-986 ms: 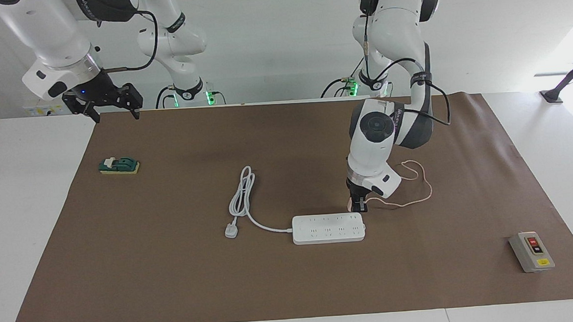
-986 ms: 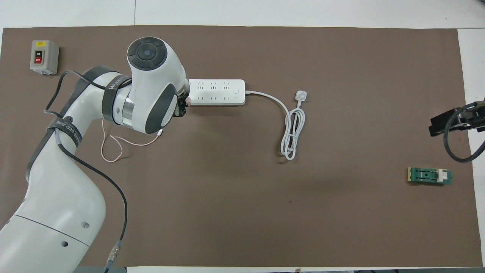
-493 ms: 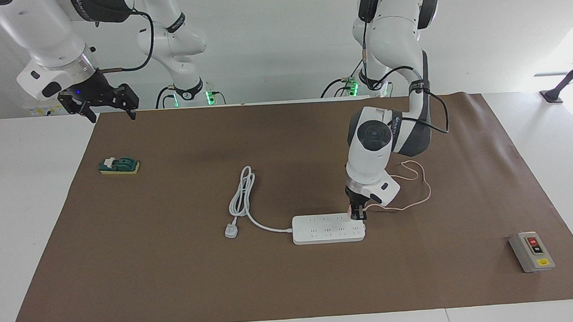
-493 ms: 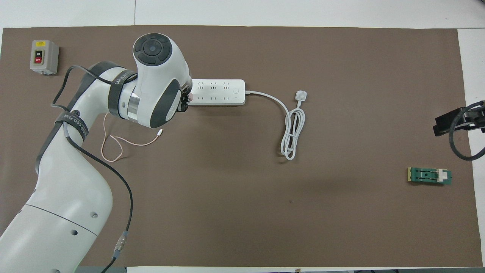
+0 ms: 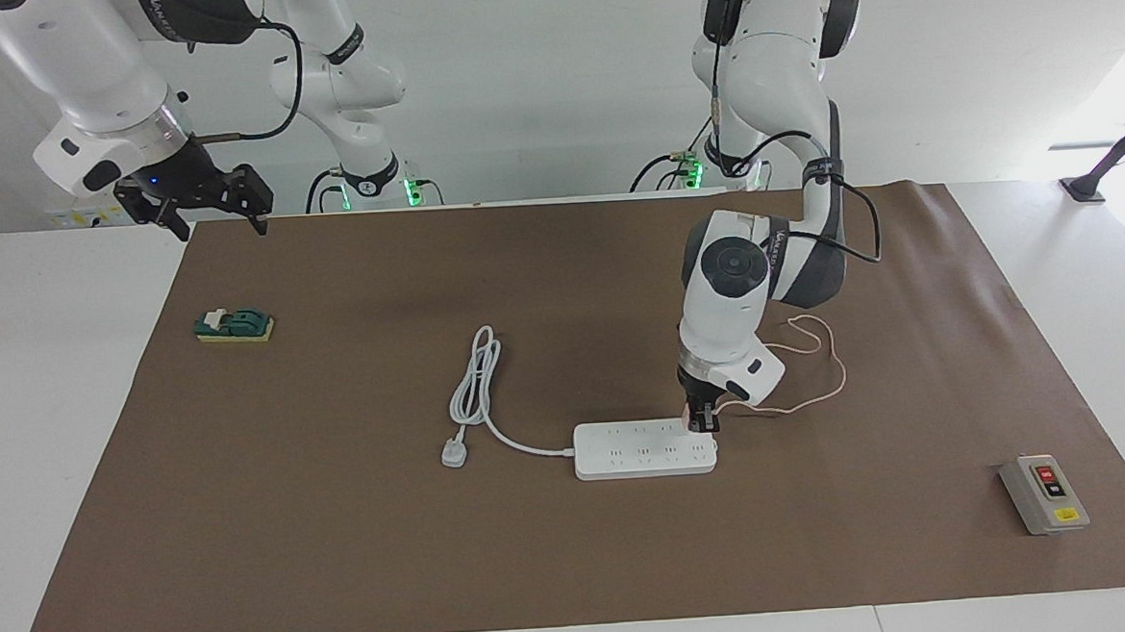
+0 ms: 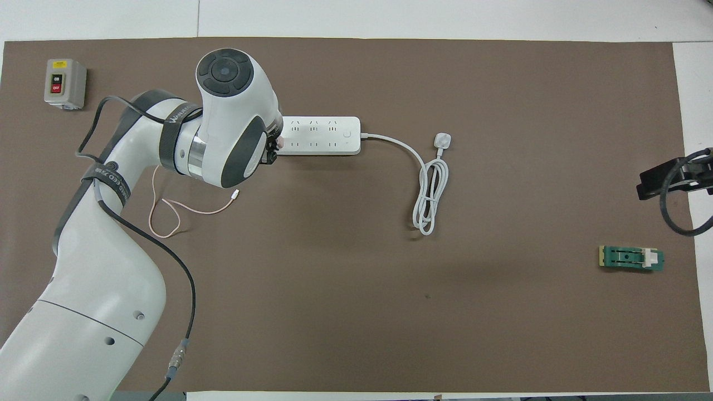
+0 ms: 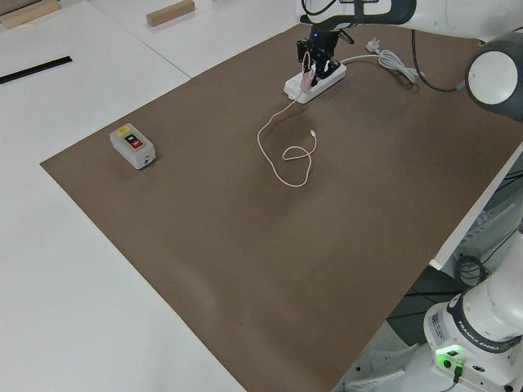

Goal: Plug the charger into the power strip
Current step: 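Press the charger into the end socket and open the left gripper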

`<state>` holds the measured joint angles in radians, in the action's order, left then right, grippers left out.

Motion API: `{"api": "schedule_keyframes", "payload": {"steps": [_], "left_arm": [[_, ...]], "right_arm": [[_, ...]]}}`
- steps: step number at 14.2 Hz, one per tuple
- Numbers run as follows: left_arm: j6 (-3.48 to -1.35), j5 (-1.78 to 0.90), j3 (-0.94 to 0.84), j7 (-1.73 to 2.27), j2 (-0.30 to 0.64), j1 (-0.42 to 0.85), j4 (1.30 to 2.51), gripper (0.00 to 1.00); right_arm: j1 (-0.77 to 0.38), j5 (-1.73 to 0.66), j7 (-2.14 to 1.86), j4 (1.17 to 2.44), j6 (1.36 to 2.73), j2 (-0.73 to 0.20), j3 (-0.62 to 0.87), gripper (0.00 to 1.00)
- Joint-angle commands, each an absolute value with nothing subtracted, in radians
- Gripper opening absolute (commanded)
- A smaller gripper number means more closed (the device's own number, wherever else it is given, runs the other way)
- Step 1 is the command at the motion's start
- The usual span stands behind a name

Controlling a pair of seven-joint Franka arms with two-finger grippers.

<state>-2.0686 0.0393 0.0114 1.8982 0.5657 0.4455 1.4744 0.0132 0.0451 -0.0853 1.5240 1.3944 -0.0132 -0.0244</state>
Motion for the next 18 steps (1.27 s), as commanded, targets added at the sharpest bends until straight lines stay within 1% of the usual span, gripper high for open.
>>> {"api": "schedule_keyframes", "payload": {"steps": [1,4,10,13,15,16,17,18], "left_arm": [[-2.071,0.061,0.021,1.919,0.601,0.460,1.447,0.00],[-2.074,0.061,0.021,1.921,0.609,0.466,1.447,0.00],[-2.125,0.058,0.020,1.925,0.666,0.465,1.448,0.00],[-2.121,0.060,0.021,1.921,0.660,0.463,1.445,0.00],[-2.114,0.066,0.028,1.884,0.637,0.459,1.445,0.00],[-2.112,0.064,0.025,1.884,0.615,0.453,1.443,0.55],[-2.103,0.064,0.031,1.878,0.598,0.449,1.443,1.00],[-2.095,0.063,0.034,1.876,0.579,0.448,1.443,1.00]], "right_arm": [[0.023,0.061,-0.078,1.543,1.399,0.000,-0.014,1.00],[0.023,0.061,-0.078,1.543,1.401,0.000,-0.014,1.00],[0.023,0.061,-0.078,1.543,1.399,0.000,-0.014,1.00],[0.023,0.061,-0.078,1.543,1.401,0.000,-0.014,1.00],[0.023,0.061,-0.078,1.543,1.399,0.000,-0.014,1.00],[0.023,0.061,-0.078,1.543,1.399,0.000,-0.014,1.00],[0.023,0.061,-0.078,1.543,1.399,0.000,-0.014,1.00],[0.023,0.061,-0.078,1.543,1.399,0.000,-0.014,1.00]]}}
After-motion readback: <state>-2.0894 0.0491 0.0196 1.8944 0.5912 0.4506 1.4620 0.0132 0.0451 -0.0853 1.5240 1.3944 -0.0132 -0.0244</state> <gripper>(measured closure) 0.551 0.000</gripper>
